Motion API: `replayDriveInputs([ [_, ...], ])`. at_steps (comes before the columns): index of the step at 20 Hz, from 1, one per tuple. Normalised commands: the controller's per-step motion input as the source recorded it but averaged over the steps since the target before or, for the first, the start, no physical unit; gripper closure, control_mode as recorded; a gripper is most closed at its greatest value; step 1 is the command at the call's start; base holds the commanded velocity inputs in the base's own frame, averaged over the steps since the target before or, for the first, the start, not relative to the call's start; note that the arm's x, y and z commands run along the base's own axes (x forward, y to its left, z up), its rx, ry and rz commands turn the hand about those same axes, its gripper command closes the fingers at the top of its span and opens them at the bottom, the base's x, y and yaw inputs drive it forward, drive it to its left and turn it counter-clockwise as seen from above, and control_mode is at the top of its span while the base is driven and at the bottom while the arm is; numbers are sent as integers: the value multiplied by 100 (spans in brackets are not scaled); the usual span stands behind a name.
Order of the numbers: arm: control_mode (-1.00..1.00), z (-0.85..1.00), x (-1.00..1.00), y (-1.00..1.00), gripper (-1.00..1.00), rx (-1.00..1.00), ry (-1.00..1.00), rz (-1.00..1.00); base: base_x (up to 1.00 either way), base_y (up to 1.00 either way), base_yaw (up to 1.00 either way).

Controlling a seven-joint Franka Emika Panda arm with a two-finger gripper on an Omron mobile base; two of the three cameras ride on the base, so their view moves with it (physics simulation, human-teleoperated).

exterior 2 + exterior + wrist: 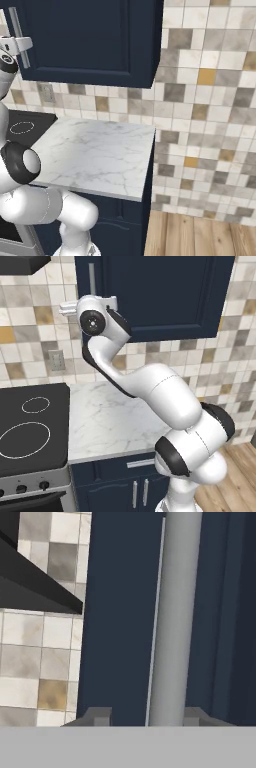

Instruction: The dining table condiment station is running low on condiment bottle. Refill the condiment station by opening the cabinet and taking the condiment bottle from the cabinet and placing it on the dining table.

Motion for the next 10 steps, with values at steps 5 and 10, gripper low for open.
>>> replayDriveInputs([
  [5, -100, 0, 7, 0, 100, 0, 1, 0, 0, 0, 0],
  [10, -100, -8, 0, 0, 100, 0, 8, 0, 0, 0, 0],
])
